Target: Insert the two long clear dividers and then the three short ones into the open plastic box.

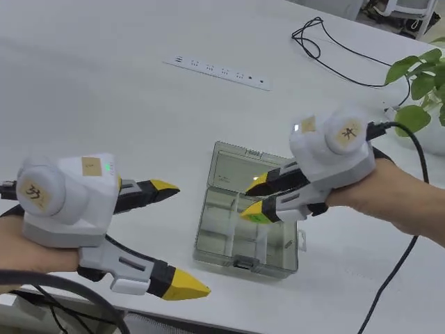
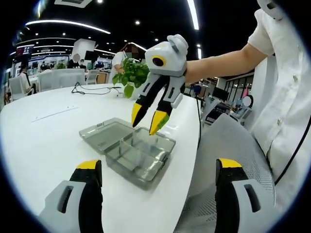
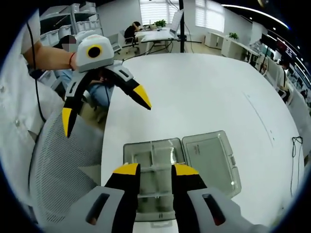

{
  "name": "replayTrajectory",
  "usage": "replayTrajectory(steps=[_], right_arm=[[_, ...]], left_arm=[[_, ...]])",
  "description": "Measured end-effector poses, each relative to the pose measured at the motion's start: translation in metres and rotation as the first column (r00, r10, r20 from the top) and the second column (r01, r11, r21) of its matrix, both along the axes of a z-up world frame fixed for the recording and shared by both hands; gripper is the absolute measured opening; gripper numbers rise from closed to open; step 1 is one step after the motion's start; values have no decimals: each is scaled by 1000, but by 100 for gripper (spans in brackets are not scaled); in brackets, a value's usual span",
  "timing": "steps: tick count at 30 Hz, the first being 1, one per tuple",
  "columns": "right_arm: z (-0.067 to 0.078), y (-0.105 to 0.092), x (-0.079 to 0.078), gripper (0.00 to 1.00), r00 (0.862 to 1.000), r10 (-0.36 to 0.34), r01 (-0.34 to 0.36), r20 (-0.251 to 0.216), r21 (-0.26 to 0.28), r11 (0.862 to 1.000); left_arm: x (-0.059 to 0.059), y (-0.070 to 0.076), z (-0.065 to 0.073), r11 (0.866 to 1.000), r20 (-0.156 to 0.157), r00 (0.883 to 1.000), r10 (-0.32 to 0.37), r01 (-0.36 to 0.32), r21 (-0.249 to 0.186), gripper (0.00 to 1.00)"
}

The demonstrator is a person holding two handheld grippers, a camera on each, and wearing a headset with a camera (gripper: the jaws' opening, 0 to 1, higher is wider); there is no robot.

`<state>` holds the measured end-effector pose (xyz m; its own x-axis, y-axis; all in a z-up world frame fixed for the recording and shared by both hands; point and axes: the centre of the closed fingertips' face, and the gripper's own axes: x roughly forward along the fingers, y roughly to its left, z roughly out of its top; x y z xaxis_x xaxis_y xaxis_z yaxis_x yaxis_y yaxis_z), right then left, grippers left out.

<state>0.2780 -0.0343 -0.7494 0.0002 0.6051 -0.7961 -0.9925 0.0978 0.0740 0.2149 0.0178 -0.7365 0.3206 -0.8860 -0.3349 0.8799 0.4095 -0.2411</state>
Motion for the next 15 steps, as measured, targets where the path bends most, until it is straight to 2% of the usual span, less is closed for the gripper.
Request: replayTrajectory(steps=[7,15], right_arm=[[7,-25,1,30,999,-33,33,7,3,999],[7,-60,-6,37,999,-49,50,10,-33,998]], left_arm=[[1,-1,1,1000,0,1000,0,0,2,99],[1,-1,2,1000,0,1000,5,-5,4,100]])
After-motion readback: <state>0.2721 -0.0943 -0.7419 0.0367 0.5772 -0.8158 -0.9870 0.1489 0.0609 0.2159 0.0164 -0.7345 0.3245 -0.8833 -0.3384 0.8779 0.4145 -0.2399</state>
